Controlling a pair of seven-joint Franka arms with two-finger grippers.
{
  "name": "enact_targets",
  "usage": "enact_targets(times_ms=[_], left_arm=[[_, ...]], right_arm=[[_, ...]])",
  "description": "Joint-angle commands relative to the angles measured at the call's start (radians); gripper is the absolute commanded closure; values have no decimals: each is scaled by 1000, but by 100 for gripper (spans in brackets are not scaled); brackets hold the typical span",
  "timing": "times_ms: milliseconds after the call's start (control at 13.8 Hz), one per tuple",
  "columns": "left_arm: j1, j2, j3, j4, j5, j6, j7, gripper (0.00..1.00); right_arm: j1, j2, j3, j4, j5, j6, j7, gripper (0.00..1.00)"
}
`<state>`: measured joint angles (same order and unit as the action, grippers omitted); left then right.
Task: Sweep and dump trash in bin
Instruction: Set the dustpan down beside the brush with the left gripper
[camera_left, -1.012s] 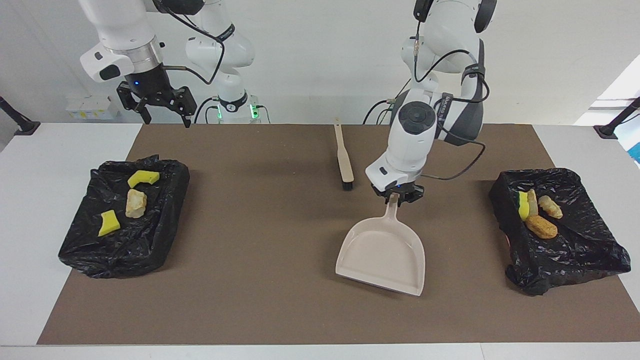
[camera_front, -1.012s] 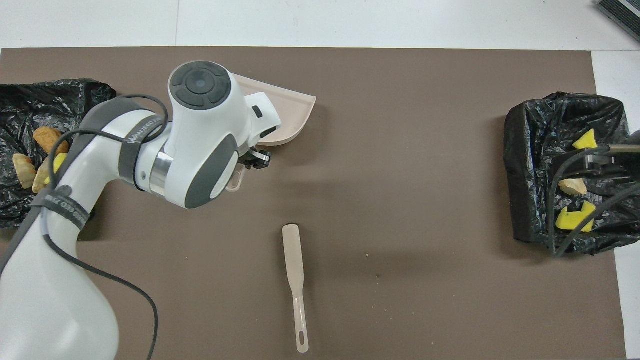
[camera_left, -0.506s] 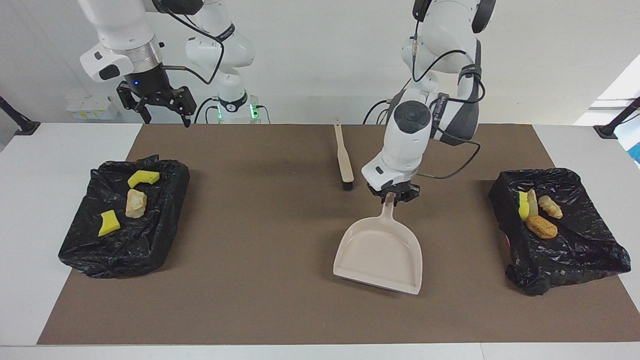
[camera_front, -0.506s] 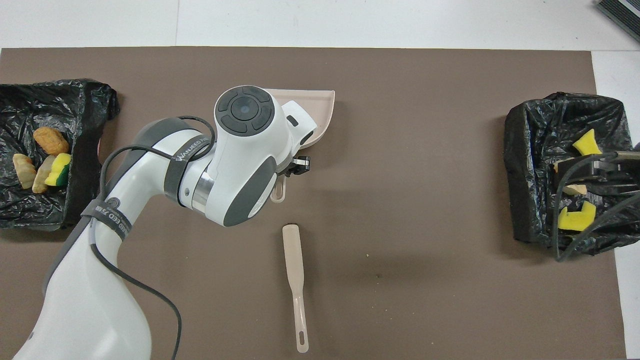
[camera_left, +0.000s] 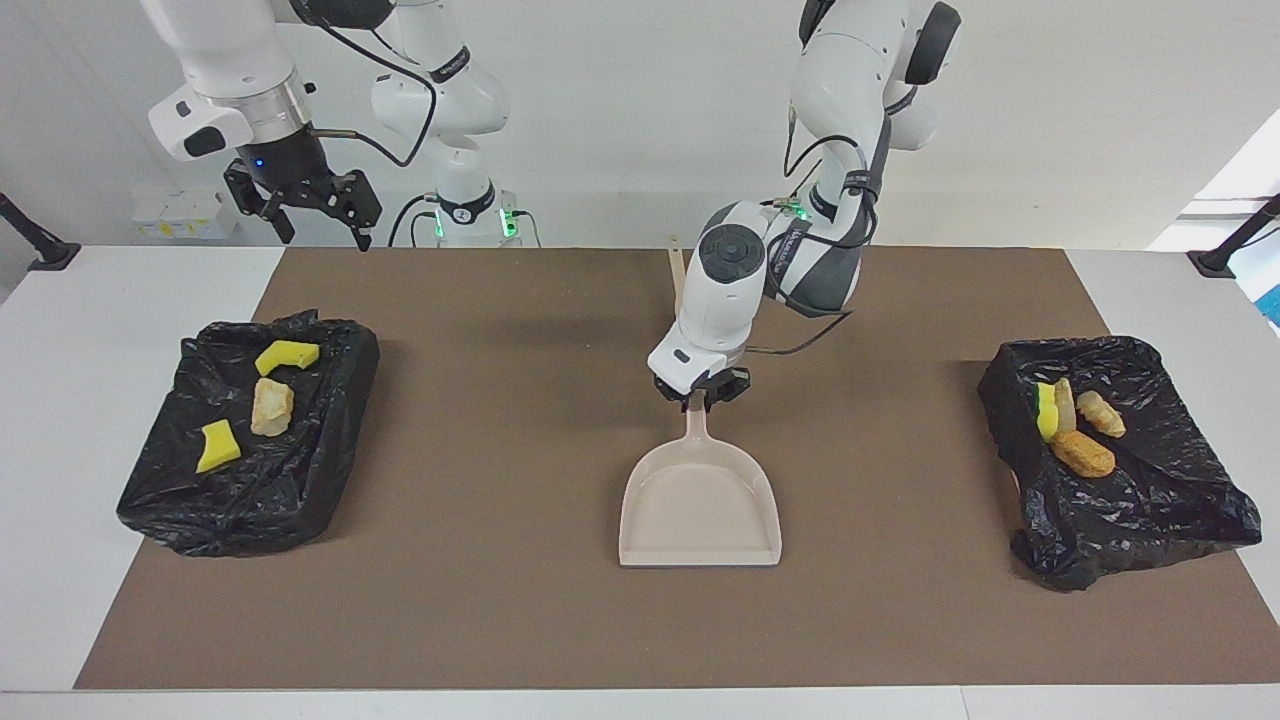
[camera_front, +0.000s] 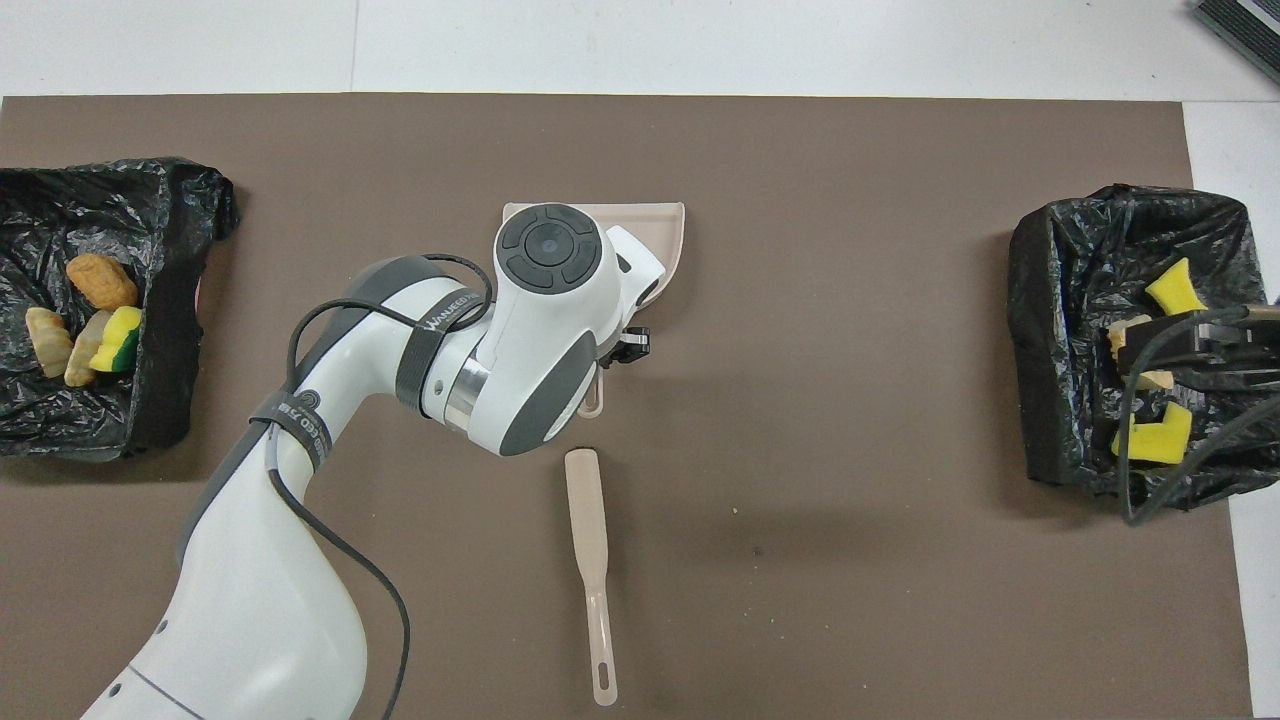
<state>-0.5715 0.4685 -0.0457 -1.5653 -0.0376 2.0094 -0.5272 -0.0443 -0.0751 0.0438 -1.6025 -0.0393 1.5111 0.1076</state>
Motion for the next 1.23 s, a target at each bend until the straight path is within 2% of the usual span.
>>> enact_targets(times_ms=[0, 72, 289, 578, 795, 940, 1157], left_arm=[[-5, -11, 20, -2, -7, -1, -7, 47], [-4, -14, 23, -1, -4, 3, 2, 32], [31, -49, 26, -2, -4, 2, 48, 0], [160, -164, 27, -15, -4, -90, 315, 0], [263, -289, 27, -36, -4, -173, 513, 0], [346, -358, 26, -30, -4, -253, 591, 0], [436, -438, 27, -19, -5, -307, 615, 0]], right_arm=[[3, -31, -8, -39, 16, 24, -42, 0], [3, -31, -7, -39, 16, 26, -43, 0], [3, -22, -8, -37, 13, 40, -155, 0], [3, -18, -8, -39, 12, 40, -172, 0], [3, -17, -8, -40, 13, 40, -171, 0], [3, -17, -7, -42, 13, 40, -166, 0], [3, -18, -5, -43, 15, 40, -164, 0]])
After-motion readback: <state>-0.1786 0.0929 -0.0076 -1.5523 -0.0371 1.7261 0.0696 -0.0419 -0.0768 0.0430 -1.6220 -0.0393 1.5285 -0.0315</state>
